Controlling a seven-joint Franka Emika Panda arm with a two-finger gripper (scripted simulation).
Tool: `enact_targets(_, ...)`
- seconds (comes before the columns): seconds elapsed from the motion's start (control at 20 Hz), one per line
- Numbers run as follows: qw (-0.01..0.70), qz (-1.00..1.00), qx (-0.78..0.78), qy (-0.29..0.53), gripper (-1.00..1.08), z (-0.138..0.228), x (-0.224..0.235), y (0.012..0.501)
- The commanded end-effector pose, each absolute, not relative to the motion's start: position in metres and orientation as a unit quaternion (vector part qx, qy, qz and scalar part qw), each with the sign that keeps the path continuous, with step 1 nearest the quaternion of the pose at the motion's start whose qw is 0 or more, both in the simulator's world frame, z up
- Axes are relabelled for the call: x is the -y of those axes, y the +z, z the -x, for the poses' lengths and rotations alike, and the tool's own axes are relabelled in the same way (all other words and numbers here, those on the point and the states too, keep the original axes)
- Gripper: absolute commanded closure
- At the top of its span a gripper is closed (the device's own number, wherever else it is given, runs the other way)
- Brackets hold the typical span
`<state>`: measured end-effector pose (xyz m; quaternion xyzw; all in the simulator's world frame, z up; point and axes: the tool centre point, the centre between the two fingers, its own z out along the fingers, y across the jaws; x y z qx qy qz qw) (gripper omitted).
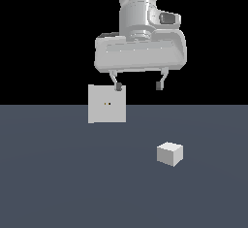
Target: Plug the charger into the wall socket.
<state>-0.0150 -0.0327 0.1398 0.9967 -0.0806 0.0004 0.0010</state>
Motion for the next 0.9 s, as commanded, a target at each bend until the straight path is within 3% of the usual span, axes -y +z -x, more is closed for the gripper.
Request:
enact_targets(0.0,0.004,-0.995,0.101,0.009,-0.92,0.019,0.037,0.135)
enact_targets(0.85,0.032,-0.954,0.286,0.085,-0.92,0.057,0.07,0.089)
